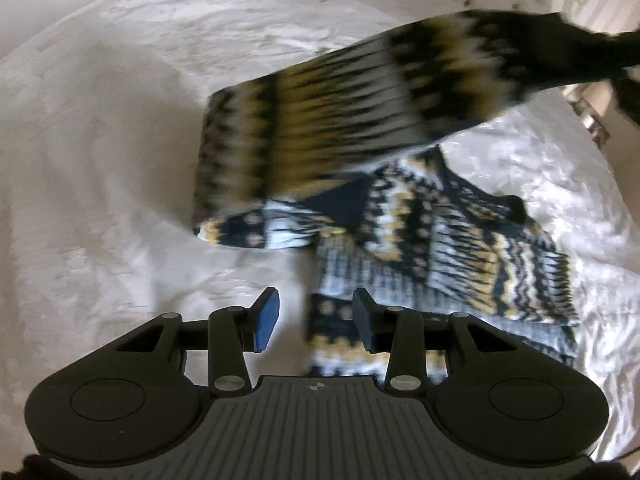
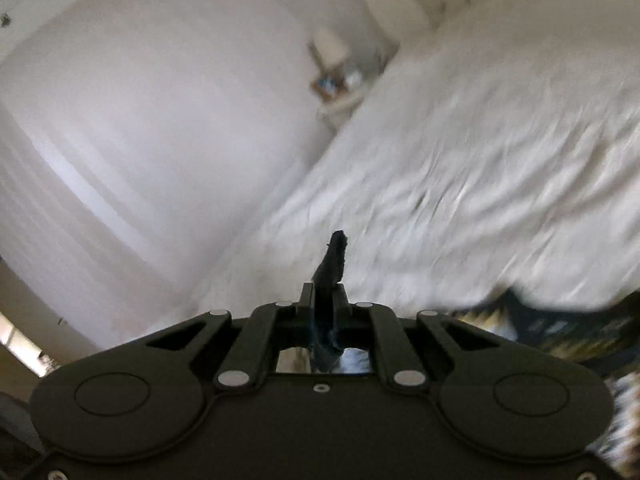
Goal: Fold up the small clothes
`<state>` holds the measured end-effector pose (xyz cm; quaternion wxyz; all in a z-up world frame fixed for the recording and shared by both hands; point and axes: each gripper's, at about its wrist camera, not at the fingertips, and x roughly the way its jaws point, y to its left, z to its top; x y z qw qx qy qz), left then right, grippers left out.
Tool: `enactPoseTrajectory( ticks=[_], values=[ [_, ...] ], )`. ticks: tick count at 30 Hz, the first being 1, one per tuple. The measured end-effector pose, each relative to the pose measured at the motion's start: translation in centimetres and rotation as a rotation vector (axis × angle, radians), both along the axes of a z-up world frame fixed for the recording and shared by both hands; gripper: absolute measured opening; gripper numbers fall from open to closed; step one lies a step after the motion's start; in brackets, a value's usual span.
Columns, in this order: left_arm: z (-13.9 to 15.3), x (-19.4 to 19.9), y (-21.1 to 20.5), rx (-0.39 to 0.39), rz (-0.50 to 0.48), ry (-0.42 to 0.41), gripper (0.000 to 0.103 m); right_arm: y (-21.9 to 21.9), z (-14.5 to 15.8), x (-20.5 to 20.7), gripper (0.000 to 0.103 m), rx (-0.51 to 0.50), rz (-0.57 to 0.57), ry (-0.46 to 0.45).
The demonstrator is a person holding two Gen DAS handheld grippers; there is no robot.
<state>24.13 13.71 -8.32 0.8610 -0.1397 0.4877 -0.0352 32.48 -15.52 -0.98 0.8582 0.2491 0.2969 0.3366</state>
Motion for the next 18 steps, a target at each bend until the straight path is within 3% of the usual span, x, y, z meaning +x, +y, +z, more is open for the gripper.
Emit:
enactPoseTrajectory(
  ticks=[3,5,11,15,18],
  values=[
    [0.3,0.0,-1.7,-0.006,-0.025,-0.012,0.039,-5.4,1.5,-1.3,0.015,-0.046,-0.1,-0.026],
    [0.3,0.0,-2.8,-0.009,-0.046,-0.014,0.039,-8.7,0.9,-2.2,0.015,-0.128,-0.184,-0.012],
    [0.2,0.2,-5.1,0.007,-0.11,-0.008,0.039,-17.0,-8.2,-2.8,0.015,-0.225,-0.409,0.258],
    [0.0,1.3,-6.3,0.041,-0.154,-0.007,0.039,-18.4,-14.3,-2.3,0.015,-0.298,-0.425,0.404],
    [0.1,3.0,-6.8,0.068,-0.174,-0.021,0.039,-18.4,-15.9,-2.8,0.015,-0.322,-0.417,0.428]
  ],
)
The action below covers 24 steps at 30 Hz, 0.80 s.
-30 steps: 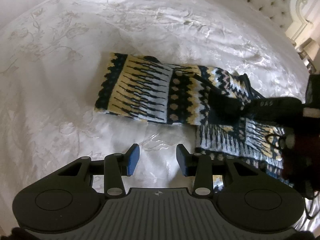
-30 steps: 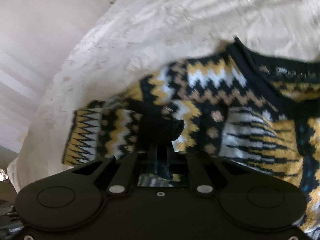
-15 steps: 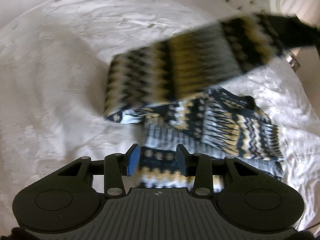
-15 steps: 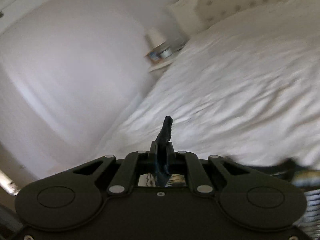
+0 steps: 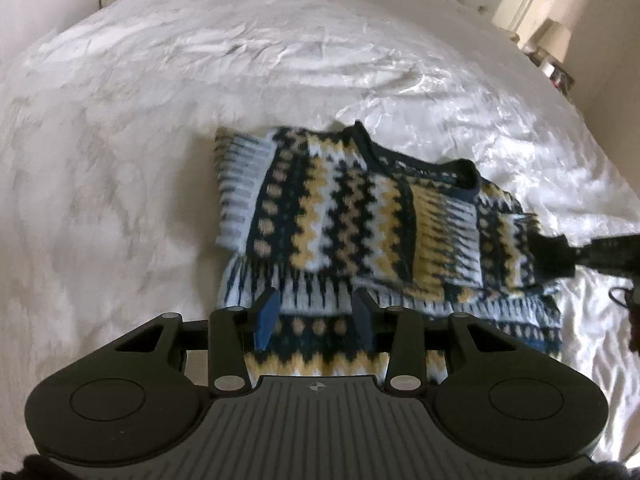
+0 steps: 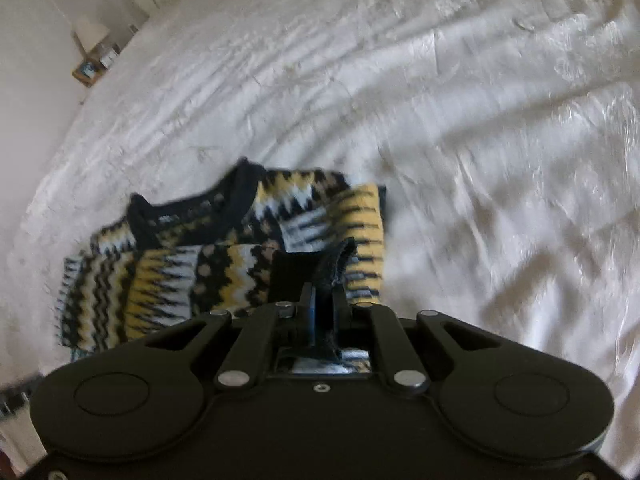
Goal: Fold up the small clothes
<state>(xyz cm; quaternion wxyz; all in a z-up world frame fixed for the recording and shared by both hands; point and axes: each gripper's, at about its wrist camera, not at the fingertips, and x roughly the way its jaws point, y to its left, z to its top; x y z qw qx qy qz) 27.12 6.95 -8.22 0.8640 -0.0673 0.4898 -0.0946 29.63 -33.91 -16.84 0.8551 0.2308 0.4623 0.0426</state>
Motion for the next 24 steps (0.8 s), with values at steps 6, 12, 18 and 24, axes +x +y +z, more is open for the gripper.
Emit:
enactPoseTrajectory(
  ticks=[6,12,18,24],
  values=[
    [0.3,4.1,-0.7,0.029,-0.033,-0.065,0.039,-0.2,1.9,-0.5,0.015,0.023,0.007,-0.081],
    [-3.9,8.3,-0.5,0.135,-0.027,-0.009,0.039,0.0,-0.7,2.1,0.019,-0.044,0.027,-0.019],
    [-7.7,8.6,1.3,0.186,-0.059,0.061,0.04,0.1,-3.6,3.5,0.028,-0.169,0.03,0.06],
    [-4.3,7.4,1.2,0.159,-0.017,-0.023,0.039,0.7,-1.0,1.9,0.04,-0.232,-0.047,-0.041]
  ],
)
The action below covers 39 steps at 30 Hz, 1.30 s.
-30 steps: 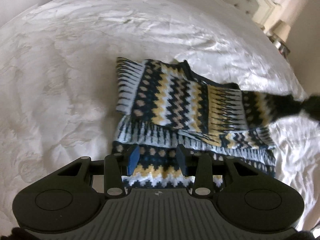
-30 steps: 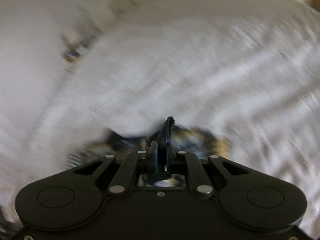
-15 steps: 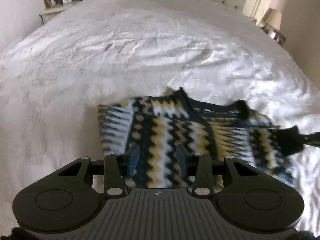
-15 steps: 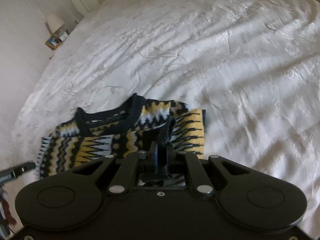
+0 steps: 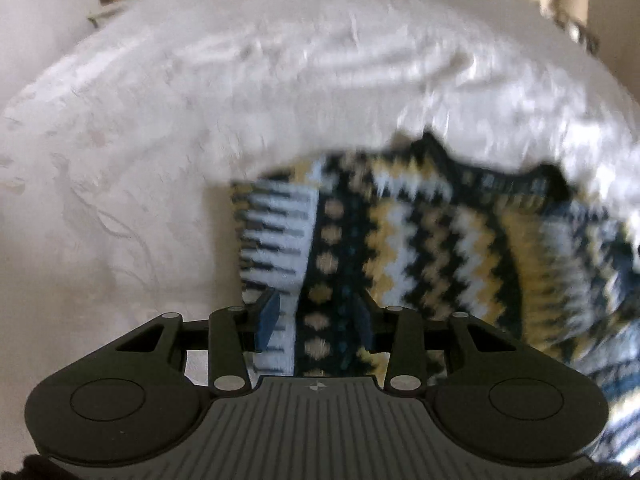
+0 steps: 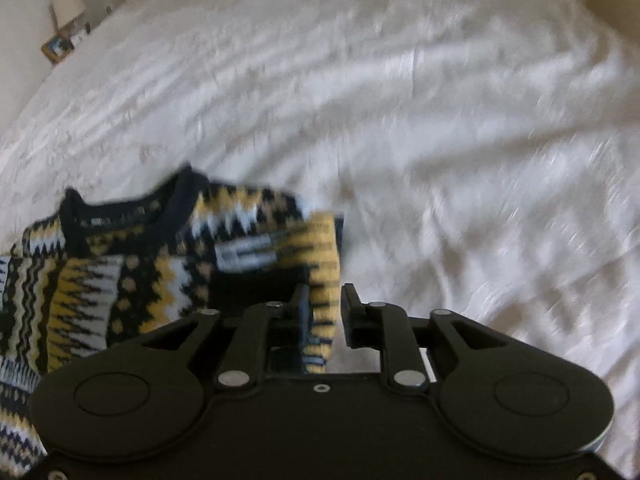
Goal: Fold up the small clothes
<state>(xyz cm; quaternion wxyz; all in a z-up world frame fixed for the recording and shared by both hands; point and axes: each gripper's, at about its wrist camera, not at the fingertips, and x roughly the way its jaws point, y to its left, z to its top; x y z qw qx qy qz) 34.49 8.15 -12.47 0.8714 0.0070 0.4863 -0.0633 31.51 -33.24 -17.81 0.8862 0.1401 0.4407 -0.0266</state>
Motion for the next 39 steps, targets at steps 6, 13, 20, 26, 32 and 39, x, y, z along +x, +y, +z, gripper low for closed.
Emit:
enactPoseTrajectory(
  ticks=[6,13,20,26,32,39],
  values=[
    [1.5,-1.3,-4.2,-0.082,-0.111,-0.031,0.041,4.7,2.3,-0.9,0.052,0.02,0.145,-0.127],
    [-2.2,-3.7,-8.7,0.009,-0.277,0.043,0.043,9.0,-1.5,-2.6,0.055,-0.072,0.308,-0.013],
    [-1.7,-5.1,-7.7,0.026,-0.328,0.055,0.053,7.6,-1.7,-5.6,0.062,-0.102,0.287,-0.033],
    [1.6,-7.9,-4.6,-0.066,-0.177,0.054,0.079,6.3,0.9,-8.8,0.07,-0.02,0.236,-0.101],
    [3.1,-13.5,-2.2,-0.109,-0.018,0.086,0.081,5.8,1.0,-13.5,0.078,0.047,0.259,-0.093],
    [2.3,-20.0,-1.0,-0.117,0.069,0.148,0.083,5.6,-0.9,-19.1,0.084,0.097,0.319,-0.013]
  ],
)
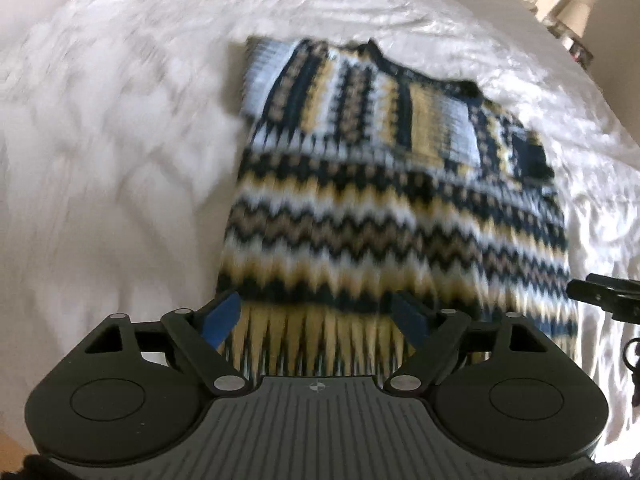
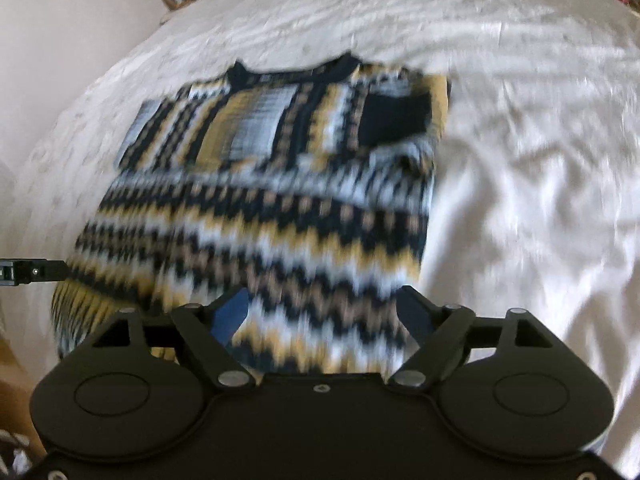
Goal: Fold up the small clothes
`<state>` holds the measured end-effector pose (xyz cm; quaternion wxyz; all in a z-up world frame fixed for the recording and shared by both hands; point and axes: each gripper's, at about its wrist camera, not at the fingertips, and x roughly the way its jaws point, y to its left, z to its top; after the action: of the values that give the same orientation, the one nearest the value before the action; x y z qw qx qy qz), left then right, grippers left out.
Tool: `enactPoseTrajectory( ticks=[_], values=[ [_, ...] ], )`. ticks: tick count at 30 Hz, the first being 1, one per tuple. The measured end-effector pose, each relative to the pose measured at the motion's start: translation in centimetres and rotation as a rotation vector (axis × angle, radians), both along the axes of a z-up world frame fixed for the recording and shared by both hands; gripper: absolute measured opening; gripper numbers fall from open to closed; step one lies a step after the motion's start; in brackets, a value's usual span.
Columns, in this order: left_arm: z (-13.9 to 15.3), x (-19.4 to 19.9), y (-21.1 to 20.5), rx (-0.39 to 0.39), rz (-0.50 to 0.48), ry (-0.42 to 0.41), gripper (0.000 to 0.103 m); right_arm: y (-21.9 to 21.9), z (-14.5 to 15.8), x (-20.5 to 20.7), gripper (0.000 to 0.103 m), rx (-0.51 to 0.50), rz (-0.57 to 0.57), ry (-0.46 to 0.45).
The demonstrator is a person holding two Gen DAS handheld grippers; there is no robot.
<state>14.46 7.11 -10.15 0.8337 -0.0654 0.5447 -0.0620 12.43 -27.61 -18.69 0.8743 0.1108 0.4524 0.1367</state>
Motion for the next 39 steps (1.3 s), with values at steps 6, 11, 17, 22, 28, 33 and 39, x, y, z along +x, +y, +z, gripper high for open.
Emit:
enactPoseTrajectory(
  ticks=[6,11,17,22,28,33,39],
  values=[
    [-1.1,-3.7,0.7,-0.003,-0.061,0.028,0.086,-0.4,-0.9,-5.2,0.092,0.066,-0.067,0.045],
    [-1.8,-6.1,1.8,-0.02,-0.127,0.02,0.086,0.7,-1.5,-9.1,0.093,0.091,-0.127,0.063],
    [-2.4,-9.1,3.1,-0.029,-0.18,-0.01,0.086,2.9,-2.2,-12.6,0.093,0.088,-0.147,0.085],
    [-3.9,-10.1,4.1,-0.044,-0.192,-0.019,0.086,4.9,-2.5,-15.0,0.093,0.057,-0.139,0.082],
    [-5.0,-9.7,4.1,-0.071,-0.227,-0.029,0.086,6.4,-2.5,-17.0,0.093,0.043,-0.144,0.07],
    [-5.9,-9.2,3.3,-0.089,-0.261,-0.028,0.086,6.7,-3.0,-17.4,0.093,0.039,-0.148,0.077],
    [-7.5,-8.4,2.4,-0.082,-0.274,0.003,0.086,5.6,-4.2,-16.9,0.093,0.075,-0.204,0.114]
  ],
)
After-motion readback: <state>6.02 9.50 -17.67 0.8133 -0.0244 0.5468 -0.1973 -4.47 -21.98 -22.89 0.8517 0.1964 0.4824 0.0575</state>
